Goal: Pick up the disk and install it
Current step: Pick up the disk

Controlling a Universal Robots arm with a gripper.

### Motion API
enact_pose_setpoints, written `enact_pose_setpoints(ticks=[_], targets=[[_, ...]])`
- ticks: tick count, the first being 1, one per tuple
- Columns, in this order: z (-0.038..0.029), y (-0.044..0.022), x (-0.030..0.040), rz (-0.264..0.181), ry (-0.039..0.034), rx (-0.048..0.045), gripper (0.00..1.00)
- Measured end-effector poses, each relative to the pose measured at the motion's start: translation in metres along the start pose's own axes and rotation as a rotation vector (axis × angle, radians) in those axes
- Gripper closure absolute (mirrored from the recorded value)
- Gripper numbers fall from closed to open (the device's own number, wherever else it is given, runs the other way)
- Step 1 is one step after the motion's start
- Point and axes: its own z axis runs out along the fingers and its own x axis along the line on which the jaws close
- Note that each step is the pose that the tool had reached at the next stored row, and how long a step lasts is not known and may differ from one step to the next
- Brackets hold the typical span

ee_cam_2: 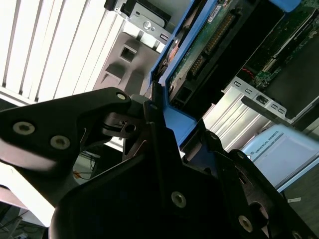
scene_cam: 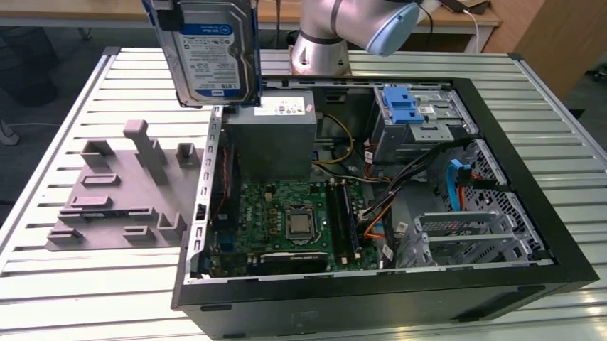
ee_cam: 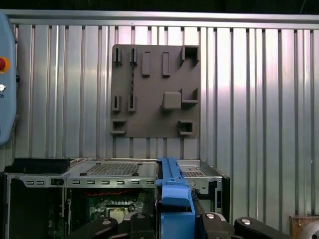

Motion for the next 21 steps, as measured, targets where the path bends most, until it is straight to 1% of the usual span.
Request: enact_pose_setpoints(ticks=[21], targets=[[-0.0005,-0.0208,0.0001,0.0,0.0,-0.0011,0.64]])
